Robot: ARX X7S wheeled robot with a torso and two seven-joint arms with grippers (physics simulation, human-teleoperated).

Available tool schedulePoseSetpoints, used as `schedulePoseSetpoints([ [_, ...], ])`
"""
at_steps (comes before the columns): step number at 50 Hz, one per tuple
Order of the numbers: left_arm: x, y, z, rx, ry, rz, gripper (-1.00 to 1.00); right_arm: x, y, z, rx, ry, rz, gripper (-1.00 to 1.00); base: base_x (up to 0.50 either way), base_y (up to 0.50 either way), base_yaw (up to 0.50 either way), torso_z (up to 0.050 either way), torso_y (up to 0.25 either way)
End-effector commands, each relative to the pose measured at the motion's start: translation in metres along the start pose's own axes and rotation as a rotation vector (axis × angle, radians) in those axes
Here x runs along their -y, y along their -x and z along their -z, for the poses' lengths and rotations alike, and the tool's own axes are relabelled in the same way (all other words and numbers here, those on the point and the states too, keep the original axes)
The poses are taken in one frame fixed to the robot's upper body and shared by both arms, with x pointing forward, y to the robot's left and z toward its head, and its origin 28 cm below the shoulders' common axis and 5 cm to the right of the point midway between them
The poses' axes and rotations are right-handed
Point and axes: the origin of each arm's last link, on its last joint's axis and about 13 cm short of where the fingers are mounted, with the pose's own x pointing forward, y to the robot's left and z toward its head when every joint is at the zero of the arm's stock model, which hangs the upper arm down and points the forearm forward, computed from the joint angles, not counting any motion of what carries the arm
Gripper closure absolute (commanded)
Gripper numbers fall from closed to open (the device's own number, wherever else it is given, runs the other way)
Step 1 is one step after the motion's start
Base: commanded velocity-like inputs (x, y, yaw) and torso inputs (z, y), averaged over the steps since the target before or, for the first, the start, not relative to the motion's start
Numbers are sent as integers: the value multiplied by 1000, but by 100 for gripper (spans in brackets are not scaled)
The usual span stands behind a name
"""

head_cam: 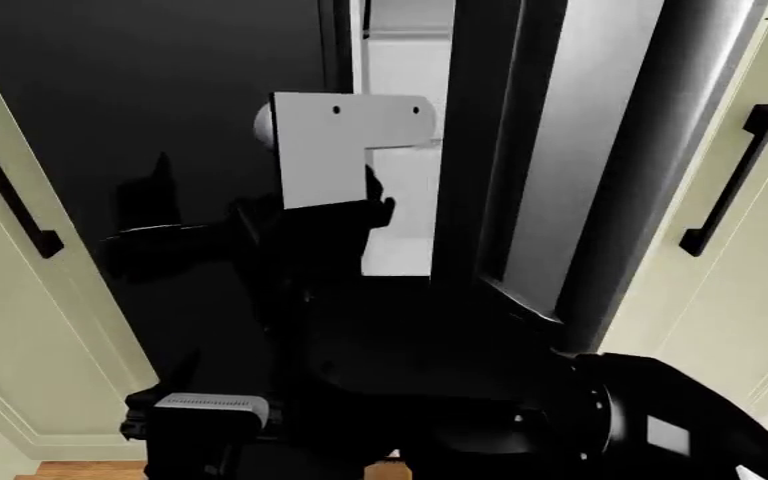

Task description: Open the fridge door

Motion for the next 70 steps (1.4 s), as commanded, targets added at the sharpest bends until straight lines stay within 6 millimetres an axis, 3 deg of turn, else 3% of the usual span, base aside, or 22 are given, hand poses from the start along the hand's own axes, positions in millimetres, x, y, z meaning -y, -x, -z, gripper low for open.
schedulePoseSetpoints([
  [1,0,-1,2,0,1,0,-100,14,-21,9,-10,10,65,-100,0,0,0,0,0],
  [40,-2,-1,-4,-2,10,-8,-100,28,-45,41,1,249,343,-100,0,0,0,0,0],
  [70,-3,0,-6,-2,24,-2,-100,47,-41,35,69,330,651,-100,0,0,0,0,0],
])
